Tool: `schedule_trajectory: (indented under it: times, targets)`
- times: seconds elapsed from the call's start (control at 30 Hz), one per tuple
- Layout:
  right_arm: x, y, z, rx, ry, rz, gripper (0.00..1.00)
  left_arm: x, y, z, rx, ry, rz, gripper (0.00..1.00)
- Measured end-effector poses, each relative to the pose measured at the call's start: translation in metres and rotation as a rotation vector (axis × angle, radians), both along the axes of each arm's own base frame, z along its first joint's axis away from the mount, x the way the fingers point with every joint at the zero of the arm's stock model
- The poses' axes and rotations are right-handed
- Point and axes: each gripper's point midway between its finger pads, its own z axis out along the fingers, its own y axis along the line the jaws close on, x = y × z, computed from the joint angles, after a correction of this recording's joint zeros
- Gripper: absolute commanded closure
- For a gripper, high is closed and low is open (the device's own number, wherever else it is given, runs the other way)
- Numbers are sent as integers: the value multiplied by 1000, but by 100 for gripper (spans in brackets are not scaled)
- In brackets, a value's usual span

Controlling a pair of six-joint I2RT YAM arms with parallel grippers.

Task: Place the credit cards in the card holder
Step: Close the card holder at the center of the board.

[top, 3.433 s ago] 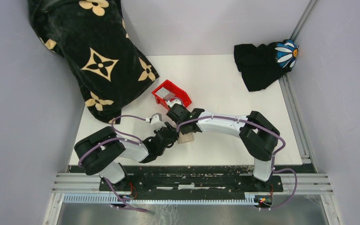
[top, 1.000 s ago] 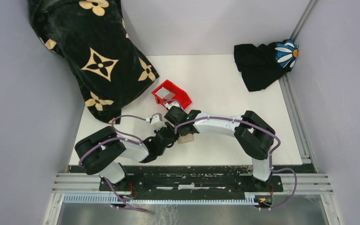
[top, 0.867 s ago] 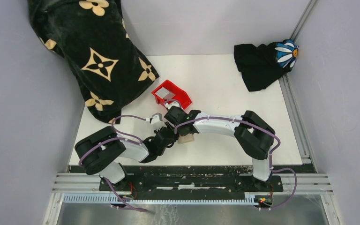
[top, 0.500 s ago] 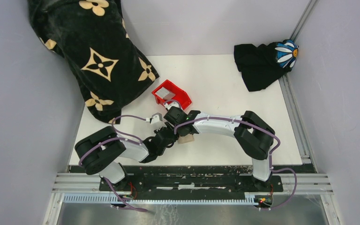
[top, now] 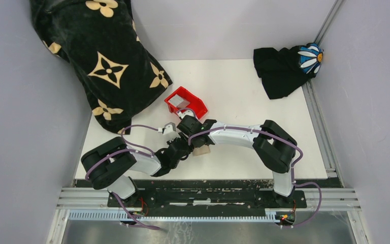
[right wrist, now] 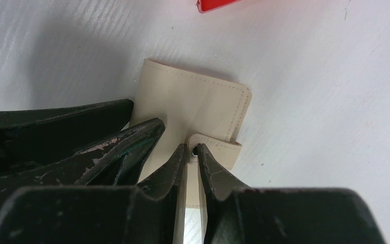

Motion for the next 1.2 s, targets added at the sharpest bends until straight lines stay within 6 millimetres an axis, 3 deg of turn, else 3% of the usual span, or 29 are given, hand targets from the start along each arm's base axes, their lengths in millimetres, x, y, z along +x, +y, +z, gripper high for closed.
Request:
schedule_trajectory:
  times: [1.2]
  targets:
    - [3,4,-4,-22,-43,-22,87,-1,-1,0,-4,1,-6,65]
